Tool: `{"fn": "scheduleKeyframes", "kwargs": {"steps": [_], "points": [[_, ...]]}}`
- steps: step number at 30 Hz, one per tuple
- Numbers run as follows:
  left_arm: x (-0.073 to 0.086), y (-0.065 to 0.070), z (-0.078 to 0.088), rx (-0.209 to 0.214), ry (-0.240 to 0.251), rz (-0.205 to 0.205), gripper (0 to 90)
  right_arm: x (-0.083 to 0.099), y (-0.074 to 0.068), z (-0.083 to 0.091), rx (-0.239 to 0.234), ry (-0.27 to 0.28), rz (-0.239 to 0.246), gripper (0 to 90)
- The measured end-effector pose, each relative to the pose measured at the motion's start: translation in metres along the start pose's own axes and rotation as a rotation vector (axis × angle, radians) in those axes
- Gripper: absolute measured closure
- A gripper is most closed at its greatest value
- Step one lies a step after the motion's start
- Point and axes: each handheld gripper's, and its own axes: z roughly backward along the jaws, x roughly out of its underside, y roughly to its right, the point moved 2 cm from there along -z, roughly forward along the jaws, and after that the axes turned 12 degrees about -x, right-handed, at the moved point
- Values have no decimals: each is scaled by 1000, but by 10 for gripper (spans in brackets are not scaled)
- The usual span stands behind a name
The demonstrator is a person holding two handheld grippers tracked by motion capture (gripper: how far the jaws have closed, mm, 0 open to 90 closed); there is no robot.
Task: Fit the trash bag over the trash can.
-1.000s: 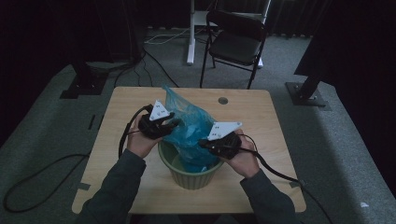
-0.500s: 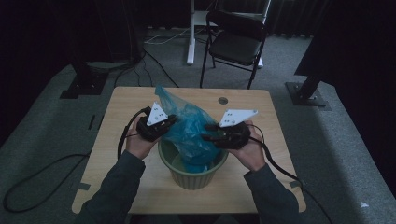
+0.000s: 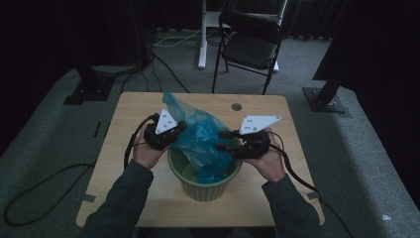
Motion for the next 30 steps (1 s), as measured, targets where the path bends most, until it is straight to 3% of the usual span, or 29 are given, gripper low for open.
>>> {"fn": "scheduleKeyframes", "kwargs": {"steps": [5,9,16,25,30], "points": [[1,0,0,-4,8,0,846,2,4,9,17,35,-16,552],[0,3,1,3,19,-7,847,-4,11,14,80,55,-37,554],[-1,9,4,12,41,-26,846,-14,30,4,138,49,-92,572],[0,13,7,17,61,-36,846,-21,51,-12,151,45,-159,585],[0,19,10,18,78,-62,846,-27,57,-19,125,66,-195,545]]}}
